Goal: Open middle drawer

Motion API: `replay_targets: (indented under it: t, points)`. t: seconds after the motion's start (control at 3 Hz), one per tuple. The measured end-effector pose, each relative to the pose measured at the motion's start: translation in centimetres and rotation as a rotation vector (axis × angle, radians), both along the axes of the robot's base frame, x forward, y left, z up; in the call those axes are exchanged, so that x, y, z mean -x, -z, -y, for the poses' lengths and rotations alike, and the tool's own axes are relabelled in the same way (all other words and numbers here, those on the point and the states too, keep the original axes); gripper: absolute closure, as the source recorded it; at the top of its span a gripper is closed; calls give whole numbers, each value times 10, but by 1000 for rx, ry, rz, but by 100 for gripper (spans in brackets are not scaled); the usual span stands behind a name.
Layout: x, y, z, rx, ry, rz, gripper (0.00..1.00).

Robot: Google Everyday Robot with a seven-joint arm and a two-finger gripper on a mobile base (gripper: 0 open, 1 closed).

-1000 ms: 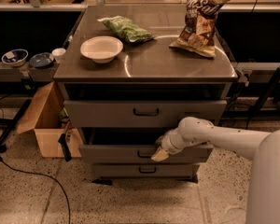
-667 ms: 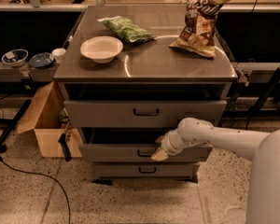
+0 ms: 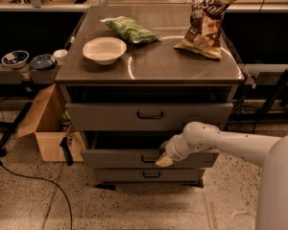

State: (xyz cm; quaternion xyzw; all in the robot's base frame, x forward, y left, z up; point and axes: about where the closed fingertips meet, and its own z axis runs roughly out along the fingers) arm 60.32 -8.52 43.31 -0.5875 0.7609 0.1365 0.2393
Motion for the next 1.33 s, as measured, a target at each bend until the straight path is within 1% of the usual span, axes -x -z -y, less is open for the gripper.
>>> replay_targets:
  t: [0.33, 0.67, 1.0, 1.33]
  points:
    - [0, -1, 0, 0, 0, 0, 100]
    - [20, 2, 6, 3, 16, -14, 100]
    - [21, -1, 6, 3, 16, -14, 100]
    - [49, -7, 7, 4, 33, -22, 100]
